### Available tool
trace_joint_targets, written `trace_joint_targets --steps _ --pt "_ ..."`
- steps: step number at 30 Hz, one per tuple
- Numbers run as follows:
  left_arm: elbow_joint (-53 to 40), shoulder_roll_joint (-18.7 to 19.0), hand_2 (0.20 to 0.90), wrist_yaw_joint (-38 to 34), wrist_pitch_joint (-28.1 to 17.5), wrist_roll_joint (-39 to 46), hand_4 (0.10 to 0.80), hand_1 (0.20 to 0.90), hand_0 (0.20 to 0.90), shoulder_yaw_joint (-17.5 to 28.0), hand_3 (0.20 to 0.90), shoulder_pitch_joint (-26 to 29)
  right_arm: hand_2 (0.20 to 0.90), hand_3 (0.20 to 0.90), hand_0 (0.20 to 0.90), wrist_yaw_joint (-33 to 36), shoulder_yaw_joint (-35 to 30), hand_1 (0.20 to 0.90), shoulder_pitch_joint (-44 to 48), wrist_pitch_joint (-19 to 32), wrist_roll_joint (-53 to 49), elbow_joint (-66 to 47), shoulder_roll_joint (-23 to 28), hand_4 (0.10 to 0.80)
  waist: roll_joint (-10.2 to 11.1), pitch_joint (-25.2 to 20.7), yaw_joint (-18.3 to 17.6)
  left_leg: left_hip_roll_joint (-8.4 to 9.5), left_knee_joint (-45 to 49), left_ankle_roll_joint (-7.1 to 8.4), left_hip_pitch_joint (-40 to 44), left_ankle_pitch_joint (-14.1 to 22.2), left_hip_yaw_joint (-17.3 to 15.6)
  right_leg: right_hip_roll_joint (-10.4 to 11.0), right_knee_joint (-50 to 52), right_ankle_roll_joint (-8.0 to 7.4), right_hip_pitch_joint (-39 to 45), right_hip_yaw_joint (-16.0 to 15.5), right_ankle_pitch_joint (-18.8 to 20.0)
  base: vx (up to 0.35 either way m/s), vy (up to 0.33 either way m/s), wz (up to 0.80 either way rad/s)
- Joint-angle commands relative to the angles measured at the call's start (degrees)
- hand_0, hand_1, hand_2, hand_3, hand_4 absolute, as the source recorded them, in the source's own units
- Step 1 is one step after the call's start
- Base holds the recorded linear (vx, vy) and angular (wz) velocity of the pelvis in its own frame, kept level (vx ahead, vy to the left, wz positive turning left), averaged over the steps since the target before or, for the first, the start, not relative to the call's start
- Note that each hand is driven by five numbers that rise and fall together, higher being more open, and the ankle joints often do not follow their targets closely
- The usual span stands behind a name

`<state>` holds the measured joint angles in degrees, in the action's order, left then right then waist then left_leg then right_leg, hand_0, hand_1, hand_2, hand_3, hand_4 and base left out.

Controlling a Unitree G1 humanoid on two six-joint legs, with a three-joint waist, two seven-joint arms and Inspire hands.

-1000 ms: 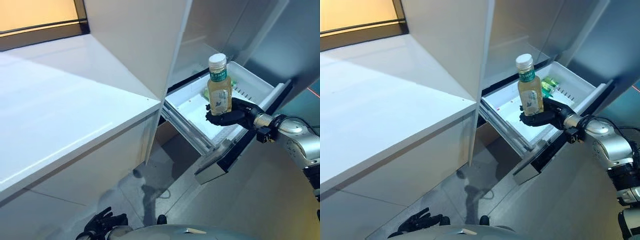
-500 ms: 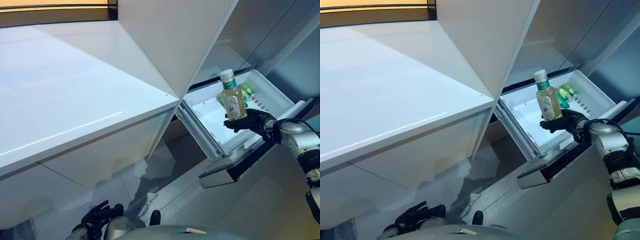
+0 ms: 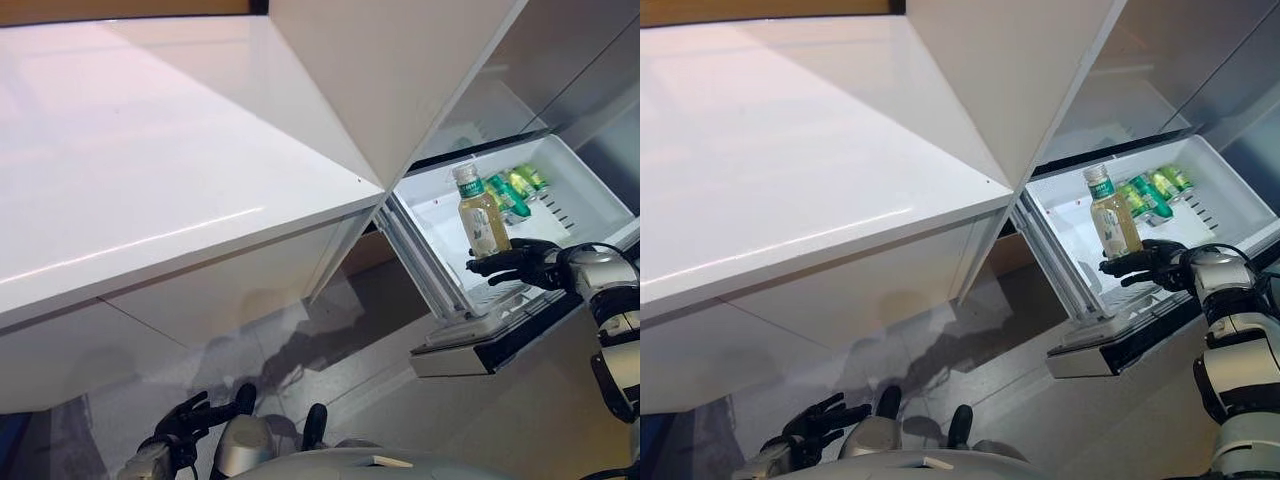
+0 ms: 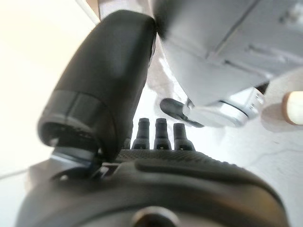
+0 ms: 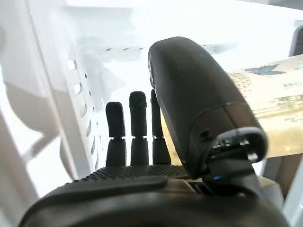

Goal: Put drinks into fridge and close the fridge

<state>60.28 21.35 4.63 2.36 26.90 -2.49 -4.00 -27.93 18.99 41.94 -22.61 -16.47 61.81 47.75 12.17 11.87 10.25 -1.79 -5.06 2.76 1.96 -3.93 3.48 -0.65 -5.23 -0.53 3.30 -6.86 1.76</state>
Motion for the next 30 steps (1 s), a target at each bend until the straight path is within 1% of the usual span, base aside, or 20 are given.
trace_joint_targets --steps 1,4,5,8,11,15,16,20,23,26,30 --pt "-0.94 2.34 0.900 -1.24 -0.58 -1.56 0.800 0.900 0.900 -1.89 0.900 -0.31 0.300 0.200 0.300 -0.05 1.64 0.300 13.46 1.93 2.24 2.53 4.52 0.100 0.67 -1.12 1.86 1.82 0.91 -2.76 -1.27 3.96 0.58 -0.78 0.29 -3.34 -0.85 0.68 2.24 0.022 -0.030 0.10" --pt "-1.66 2.64 0.900 -2.36 -0.68 -0.73 0.800 0.900 0.900 -1.87 0.900 -0.06 0.300 0.200 0.300 -0.96 2.19 0.300 13.54 1.04 3.87 4.07 3.80 0.100 0.61 -0.42 2.39 1.96 1.03 -2.75 -1.69 3.72 1.01 -0.71 0.47 -3.27 -1.10 0.37 2.33 0.018 -0.026 0.09" --pt "-2.34 2.83 0.900 -2.85 -0.05 -0.72 0.800 0.900 0.900 -1.61 0.900 0.15 0.300 0.200 0.300 -1.58 2.41 0.300 13.50 0.44 4.76 4.95 3.32 0.100 0.54 0.03 2.79 2.01 1.09 -2.74 -2.04 3.59 1.28 -0.67 0.53 -3.22 -1.28 0.17 2.35 0.010 -0.033 0.08" --pt "-2.72 3.26 0.900 -3.23 0.37 -0.47 0.800 0.900 0.900 -1.77 0.900 0.59 0.300 0.200 0.300 -2.04 2.71 0.300 13.94 0.36 6.62 6.21 2.62 0.100 0.41 0.75 3.38 2.08 1.22 -2.69 -2.67 3.38 1.63 -0.58 0.58 -3.16 -1.58 -0.20 2.40 0.005 -0.028 0.11" --pt "-3.44 3.74 0.900 -3.42 0.71 -0.19 0.800 0.900 0.900 -1.78 0.900 0.97 0.300 0.200 0.300 -2.11 3.47 0.300 14.74 -0.04 7.40 6.76 1.74 0.100 0.17 1.64 3.98 2.27 1.29 -2.63 -3.57 3.00 2.15 -0.52 0.63 -3.10 -2.18 -0.64 2.51 -0.005 -0.024 0.09" --pt "-4.66 4.24 0.900 -3.42 1.15 0.53 0.800 0.900 0.900 -2.32 0.900 1.64 0.300 0.200 0.300 -1.12 4.47 0.300 15.71 -1.91 7.34 6.79 0.15 0.100 -0.45 2.88 4.53 2.67 1.57 -2.55 -5.11 2.49 2.91 -0.28 0.88 -3.05 -3.32 -1.00 2.67 -0.029 0.009 0.11" --pt "-6.68 4.83 0.900 -3.68 3.01 1.44 0.800 0.900 0.900 -2.71 0.900 1.72 0.300 0.200 0.300 -1.03 4.48 0.300 15.88 -3.80 7.99 6.94 -0.58 0.100 -1.04 3.06 4.58 2.85 1.57 -2.47 -5.55 2.28 3.06 -0.12 0.97 -3.03 -3.70 -1.09 2.67 0.001 0.051 0.11" --pt "-9.34 6.31 0.900 -3.80 6.64 3.00 0.800 0.900 0.900 -2.65 0.900 2.56 0.300 0.200 0.300 -2.47 3.96 0.300 16.62 -6.27 9.95 8.09 -0.42 0.100 -1.84 3.15 4.54 3.02 1.62 -2.51 -6.49 2.08 3.20 0.22 1.12 -2.98 -4.68 -1.44 2.67 -0.005 0.050 0.09" --pt "-10.77 7.49 0.900 -3.63 9.23 4.74 0.800 0.900 0.900 -2.17 0.900 4.04 0.300 0.200 0.300 -2.90 3.97 0.300 17.98 -9.08 10.86 8.85 -0.04 0.100 -2.97 3.99 4.39 3.32 1.68 -2.68 -7.81 1.71 3.31 0.51 1.55 -2.84 -6.20 -1.42 2.77 -0.069 0.070 0.01" --pt "-10.69 7.92 0.900 -2.78 9.59 5.03 0.800 0.900 0.900 -2.03 0.900 4.97 0.300 0.200 0.300 -4.53 4.32 0.300 18.78 -10.71 12.15 10.14 -0.23 0.100 -3.69 4.79 4.59 3.65 1.88 -2.81 -8.74 1.51 3.46 0.80 1.83 -2.72 -7.04 -1.66 2.79 -0.066 0.050 0.04" --pt "-11.05 8.45 0.900 -1.96 10.06 4.85 0.800 0.900 0.900 -2.04 0.900 5.81 0.300 0.200 0.300 -3.99 4.79 0.300 19.34 -11.85 12.50 10.91 -0.51 0.100 -4.30 5.71 4.92 3.95 2.27 -2.93 -9.70 1.30 3.62 1.21 2.27 -2.66 -7.89 -2.08 2.86 -0.027 0.019 0.06"
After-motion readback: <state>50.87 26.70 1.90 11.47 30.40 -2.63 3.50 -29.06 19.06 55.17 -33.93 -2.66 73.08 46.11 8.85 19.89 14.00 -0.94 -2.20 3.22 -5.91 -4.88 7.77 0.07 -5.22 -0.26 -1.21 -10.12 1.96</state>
